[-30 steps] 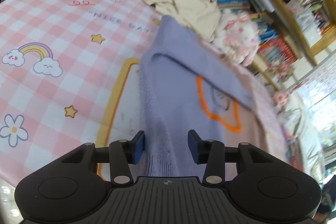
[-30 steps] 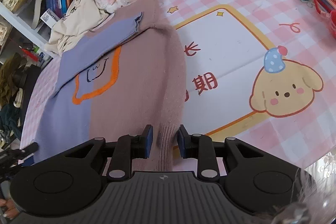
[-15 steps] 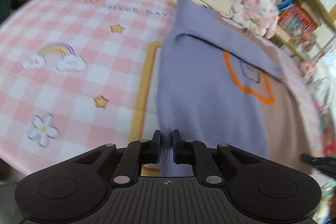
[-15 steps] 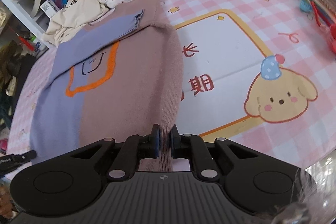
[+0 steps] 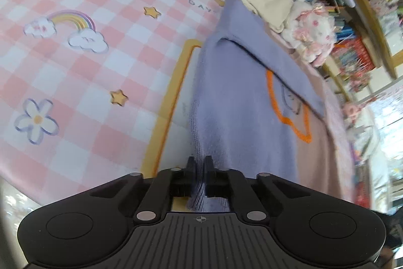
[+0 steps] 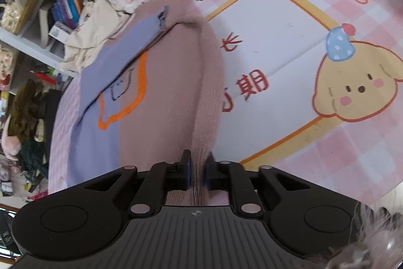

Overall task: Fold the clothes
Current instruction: 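Grasp the lavender hem with the left gripper while the right gripper grasps the mauve hem, then lift the hem with both grippers and fold it up toward the collar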

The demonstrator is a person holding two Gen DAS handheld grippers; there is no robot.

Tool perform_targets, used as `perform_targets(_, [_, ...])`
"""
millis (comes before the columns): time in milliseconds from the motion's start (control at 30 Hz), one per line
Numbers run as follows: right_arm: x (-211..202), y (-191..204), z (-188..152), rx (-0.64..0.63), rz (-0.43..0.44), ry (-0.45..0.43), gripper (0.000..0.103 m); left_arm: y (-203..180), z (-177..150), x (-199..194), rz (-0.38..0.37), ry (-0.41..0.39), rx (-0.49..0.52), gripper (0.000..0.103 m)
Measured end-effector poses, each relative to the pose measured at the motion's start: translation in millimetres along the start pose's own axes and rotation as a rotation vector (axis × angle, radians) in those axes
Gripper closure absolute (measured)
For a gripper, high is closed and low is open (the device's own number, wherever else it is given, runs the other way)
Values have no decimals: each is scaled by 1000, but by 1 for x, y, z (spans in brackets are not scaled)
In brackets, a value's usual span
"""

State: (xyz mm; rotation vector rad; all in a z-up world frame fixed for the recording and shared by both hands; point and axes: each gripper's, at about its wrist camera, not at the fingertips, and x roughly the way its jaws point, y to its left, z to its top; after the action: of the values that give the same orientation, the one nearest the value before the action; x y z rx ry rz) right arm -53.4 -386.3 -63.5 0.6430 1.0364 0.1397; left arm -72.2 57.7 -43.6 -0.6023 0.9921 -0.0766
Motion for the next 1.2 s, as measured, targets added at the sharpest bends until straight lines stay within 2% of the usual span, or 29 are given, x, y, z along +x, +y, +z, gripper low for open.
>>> perform_targets(67, [-8, 2, 0, -35, -21, -46, 96, -8, -2, -7, 29, -28, 62, 99])
perform_targets(167, [-14, 2, -1, -59, 1, -50, 96, -16, -4, -11, 34, -34, 131, 98])
perform_targets(267, [-9, -4, -1, -42, -12, -26, 92, -2, -2, -4, -30, 23, 44, 94])
perform_targets(333, [-6, -10, -3, 1, 2, -5, 90, 7, -3, -2, -80, 49, -17, 81])
perform_targets(467, [-8, -12, -8, 24, 42, 1, 88, 16, -8, 0, -129, 45, -75, 79])
perform_targets(567, [-8, -13, -11, 39, 58, 3, 88, 18, -11, 3, -160, 37, -108, 81])
perform_targets(600, [-8, -15, -12, 56, 61, 2, 93, 19, -11, 5, -173, 34, -123, 83])
perform_targets(667, [-7, -20, -12, 91, 68, 1, 95, 22, -13, 0, -186, 39, -131, 100])
perform_targets(767, [-11, -25, -14, 136, 68, -4, 96, 28, -16, -8, -206, 47, -142, 99])
perform_targets(1000, [-45, -21, -31, 140, 88, -24, 96, 39, -23, -25, -254, 65, -169, 100])
perform_targets(1067, [-58, -20, -39, 142, 97, -30, 96, 47, -28, -36, -299, 63, -175, 100])
perform_targets(1200, [-76, -22, -55, 188, 122, -21, 96, 65, -43, -50, -377, 77, -248, 100])
